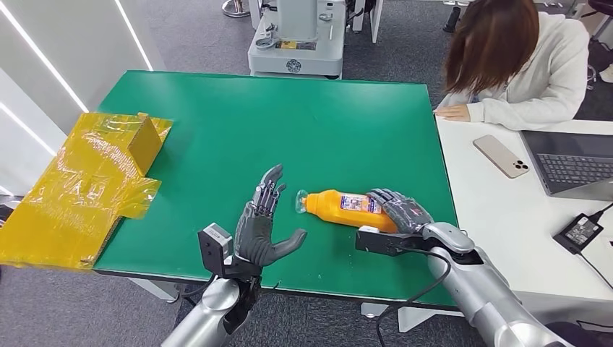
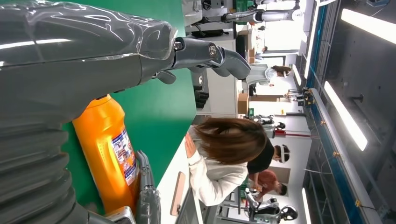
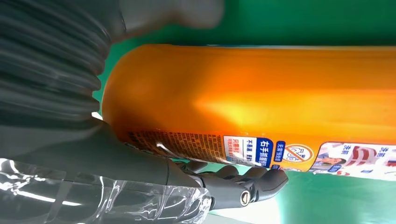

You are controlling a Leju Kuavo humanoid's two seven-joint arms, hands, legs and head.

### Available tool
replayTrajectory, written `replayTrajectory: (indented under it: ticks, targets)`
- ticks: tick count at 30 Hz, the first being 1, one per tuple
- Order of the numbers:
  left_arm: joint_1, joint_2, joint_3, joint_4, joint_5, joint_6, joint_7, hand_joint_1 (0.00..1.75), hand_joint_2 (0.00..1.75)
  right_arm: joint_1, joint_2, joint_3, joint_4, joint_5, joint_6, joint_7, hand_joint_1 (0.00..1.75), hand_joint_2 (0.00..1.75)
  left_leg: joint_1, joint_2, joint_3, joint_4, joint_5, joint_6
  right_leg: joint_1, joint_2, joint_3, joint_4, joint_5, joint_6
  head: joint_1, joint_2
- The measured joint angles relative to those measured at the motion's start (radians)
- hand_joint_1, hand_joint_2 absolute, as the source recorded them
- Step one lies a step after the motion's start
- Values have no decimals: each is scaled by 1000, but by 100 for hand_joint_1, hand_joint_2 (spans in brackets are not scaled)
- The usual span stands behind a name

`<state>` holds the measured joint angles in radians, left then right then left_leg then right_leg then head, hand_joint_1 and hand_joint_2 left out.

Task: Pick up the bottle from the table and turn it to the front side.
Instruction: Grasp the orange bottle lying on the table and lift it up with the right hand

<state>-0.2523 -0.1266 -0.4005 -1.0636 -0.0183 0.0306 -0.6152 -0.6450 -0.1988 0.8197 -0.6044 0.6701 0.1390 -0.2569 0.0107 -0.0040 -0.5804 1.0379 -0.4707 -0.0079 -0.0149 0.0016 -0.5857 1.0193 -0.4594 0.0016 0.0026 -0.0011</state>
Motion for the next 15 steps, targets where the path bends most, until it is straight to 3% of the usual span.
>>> replayTrajectory:
  ticks: [9,15]
  targets:
    - [-10,0,0,0,0,-1,0,0,175,-8,-4,1,1,-7,6,2,174,175,0,0,0,1,0,0,0,0,0,0,1,1,0,0]
    - [-12,0,2,0,0,-2,0,0,175,2,-6,-9,2,-66,-49,-42,175,175,0,0,0,1,0,0,0,0,0,0,1,0,0,0]
